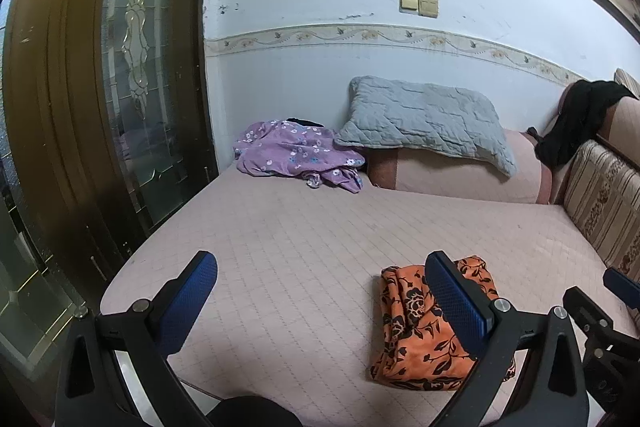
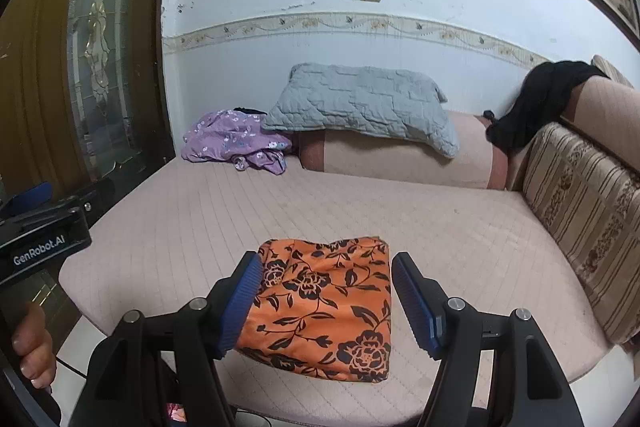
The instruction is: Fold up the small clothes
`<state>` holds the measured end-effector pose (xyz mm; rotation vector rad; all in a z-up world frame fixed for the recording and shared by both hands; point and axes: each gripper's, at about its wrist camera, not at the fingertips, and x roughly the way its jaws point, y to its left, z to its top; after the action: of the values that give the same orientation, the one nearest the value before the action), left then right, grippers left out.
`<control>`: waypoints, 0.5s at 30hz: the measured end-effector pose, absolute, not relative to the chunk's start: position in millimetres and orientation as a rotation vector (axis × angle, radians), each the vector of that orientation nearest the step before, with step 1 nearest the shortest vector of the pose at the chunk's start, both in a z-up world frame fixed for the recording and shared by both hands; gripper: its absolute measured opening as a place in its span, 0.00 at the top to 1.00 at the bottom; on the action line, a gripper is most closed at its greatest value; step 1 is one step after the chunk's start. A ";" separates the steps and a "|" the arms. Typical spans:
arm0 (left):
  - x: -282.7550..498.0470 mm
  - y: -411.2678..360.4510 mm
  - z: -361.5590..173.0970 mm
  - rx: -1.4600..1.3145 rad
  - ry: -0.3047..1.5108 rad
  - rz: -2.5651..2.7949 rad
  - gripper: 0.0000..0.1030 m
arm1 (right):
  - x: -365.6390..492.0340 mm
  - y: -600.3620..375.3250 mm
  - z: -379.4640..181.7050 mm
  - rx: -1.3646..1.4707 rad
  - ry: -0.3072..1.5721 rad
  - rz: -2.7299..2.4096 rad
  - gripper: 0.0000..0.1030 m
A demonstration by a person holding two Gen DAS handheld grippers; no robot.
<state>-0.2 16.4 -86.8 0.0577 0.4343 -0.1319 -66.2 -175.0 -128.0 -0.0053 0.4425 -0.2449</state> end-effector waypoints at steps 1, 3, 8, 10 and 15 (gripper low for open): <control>0.3 18.1 -86.2 0.055 0.433 -0.132 0.00 | -66.9 -173.7 -126.8 -0.008 0.439 -0.244 0.31; -0.1 21.9 -85.0 0.048 0.429 -0.129 0.00 | -68.3 -169.8 -123.3 -0.015 0.432 -0.242 0.31; 0.8 29.4 -83.1 0.032 0.430 -0.131 0.00 | -68.2 -164.3 -122.3 -0.030 0.435 -0.242 0.31; 1.8 30.8 -83.3 0.032 0.431 -0.130 0.00 | -67.0 -162.9 -123.1 -0.034 0.440 -0.242 0.31; 7.4 31.3 -85.8 0.039 0.436 -0.123 0.00 | -62.5 -161.6 -125.3 -0.035 0.450 -0.239 0.31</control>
<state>7.4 31.3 -85.8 0.0391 0.4356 -0.1230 -62.5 -161.6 -125.3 -0.0345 0.4496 -0.2391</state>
